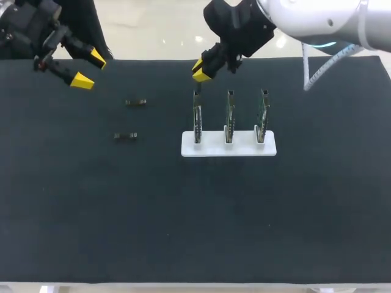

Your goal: Pick up the optical module with the left hand, and insert it into the network port with the right hand.

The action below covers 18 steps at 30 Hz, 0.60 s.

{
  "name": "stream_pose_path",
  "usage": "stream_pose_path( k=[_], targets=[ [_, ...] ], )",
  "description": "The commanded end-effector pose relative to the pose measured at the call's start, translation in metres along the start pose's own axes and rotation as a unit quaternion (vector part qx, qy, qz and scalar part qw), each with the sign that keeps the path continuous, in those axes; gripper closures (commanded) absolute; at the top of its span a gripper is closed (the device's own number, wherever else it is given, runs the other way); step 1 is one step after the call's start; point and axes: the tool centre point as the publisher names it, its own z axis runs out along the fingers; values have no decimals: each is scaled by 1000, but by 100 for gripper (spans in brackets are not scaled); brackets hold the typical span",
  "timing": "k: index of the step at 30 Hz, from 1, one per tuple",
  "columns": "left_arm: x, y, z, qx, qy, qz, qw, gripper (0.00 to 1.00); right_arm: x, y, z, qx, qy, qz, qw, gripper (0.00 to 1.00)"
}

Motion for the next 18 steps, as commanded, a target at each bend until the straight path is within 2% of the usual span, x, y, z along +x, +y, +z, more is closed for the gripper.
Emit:
stream_pose_path(
  k=[1,18],
  targets=[
    [0,1,0,2,2,0,1000,0,-1,-4,2,-3,-1,1,1000,100],
    [0,1,0,2,2,0,1000,0,-7,-4,4,-2,-4,10,1000,100]
  ],
)
